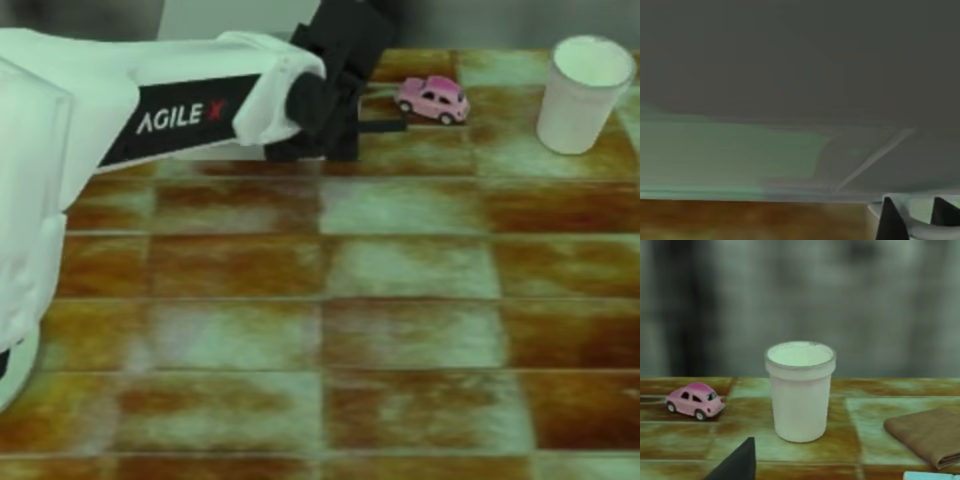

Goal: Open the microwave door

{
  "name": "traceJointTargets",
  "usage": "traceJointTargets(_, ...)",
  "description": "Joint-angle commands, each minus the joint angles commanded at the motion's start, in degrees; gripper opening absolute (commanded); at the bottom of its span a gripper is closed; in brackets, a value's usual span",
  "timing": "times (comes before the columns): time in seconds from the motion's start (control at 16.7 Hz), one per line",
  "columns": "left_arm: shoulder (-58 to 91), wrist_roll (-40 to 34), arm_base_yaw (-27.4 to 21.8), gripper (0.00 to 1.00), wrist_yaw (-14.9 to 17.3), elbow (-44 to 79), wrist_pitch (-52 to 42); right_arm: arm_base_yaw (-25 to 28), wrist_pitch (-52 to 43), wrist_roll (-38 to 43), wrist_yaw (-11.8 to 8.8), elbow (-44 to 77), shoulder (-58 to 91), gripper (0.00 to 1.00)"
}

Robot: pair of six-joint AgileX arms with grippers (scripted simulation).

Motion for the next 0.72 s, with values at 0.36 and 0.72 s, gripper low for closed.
traceJointTargets(0.36,-3.0,-1.3,0.2,0.00,-1.7,-4.4,2.5,0.0,0.0,0.0,0.0,0.0,0.0,1.00)
traceJointTargets(0.72,-3.0,-1.3,0.2,0.00,-1.7,-4.4,2.5,0.0,0.0,0.0,0.0,0.0,0.0,1.00)
